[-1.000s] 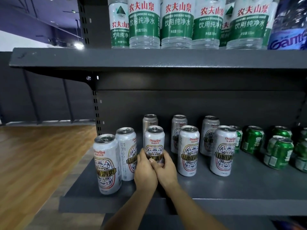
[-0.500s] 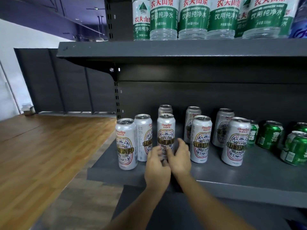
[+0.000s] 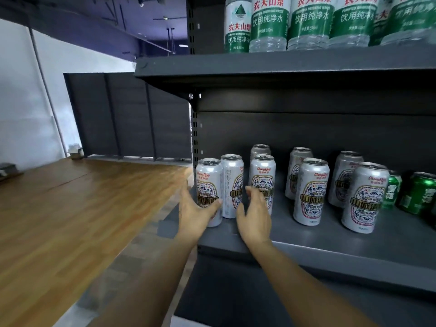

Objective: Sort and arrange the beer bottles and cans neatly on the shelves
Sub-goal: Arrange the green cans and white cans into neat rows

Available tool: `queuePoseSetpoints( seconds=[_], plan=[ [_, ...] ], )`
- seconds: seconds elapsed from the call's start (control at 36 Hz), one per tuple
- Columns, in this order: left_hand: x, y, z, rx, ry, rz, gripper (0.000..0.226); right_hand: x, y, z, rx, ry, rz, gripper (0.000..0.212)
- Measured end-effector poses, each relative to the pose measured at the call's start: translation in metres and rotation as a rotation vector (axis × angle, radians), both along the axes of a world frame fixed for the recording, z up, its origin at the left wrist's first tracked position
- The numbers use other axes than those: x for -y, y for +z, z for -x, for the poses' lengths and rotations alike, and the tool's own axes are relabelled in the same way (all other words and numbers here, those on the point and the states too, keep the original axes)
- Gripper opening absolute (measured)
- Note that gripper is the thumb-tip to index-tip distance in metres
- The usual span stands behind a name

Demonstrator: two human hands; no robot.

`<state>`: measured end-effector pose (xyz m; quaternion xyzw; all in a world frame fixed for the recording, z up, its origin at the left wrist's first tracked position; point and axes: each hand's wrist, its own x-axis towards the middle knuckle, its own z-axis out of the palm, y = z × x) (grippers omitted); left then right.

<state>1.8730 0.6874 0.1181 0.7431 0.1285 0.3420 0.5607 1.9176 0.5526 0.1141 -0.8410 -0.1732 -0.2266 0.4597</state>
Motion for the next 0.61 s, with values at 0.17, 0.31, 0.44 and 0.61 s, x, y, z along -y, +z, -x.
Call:
queuePoseSetpoints(
  seconds=[0.17,0.31,0.44,0.61],
  plan=[
    [-0.019,0.001,-0.027,-0.14,-0.115,0.037,0.064,-0.02,-0.003,0.003,-0.104,-0.008,0.007,0.063],
    [-0.035,-0.004,-0.045,-0.163,-0.053,0.029,0.073,-0.03,-0.007,0.002,-0.15,-0.012,0.002,0.068],
    [-0.045,-0.004,-0.056,-0.144,0.012,0.039,0.068,-0.042,-0.008,-0.002,-0.224,-0.031,-0.047,0.072],
    [-0.05,-0.007,-0.069,-0.128,-0.043,0.022,0.072,-0.049,-0.005,-0.006,-0.237,-0.14,0.032,0.079]
  ],
)
